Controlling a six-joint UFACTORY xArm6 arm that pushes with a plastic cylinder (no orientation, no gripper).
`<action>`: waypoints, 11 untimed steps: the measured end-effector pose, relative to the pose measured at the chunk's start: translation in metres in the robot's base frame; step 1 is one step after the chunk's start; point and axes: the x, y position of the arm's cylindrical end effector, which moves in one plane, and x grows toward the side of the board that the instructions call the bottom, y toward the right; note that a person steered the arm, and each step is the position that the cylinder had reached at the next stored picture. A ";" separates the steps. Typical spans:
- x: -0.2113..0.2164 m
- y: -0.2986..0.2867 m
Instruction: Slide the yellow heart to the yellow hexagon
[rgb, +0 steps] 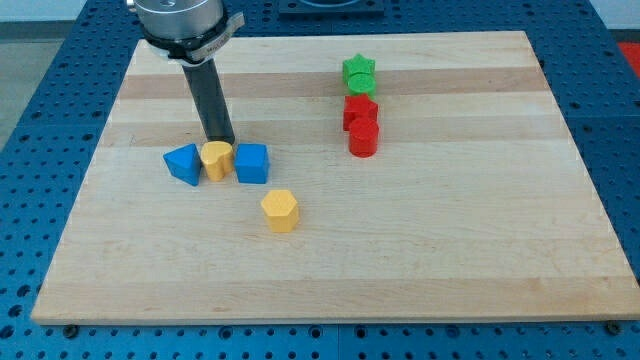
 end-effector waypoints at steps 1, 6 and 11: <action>0.017 0.000; 0.083 -0.042; 0.106 0.001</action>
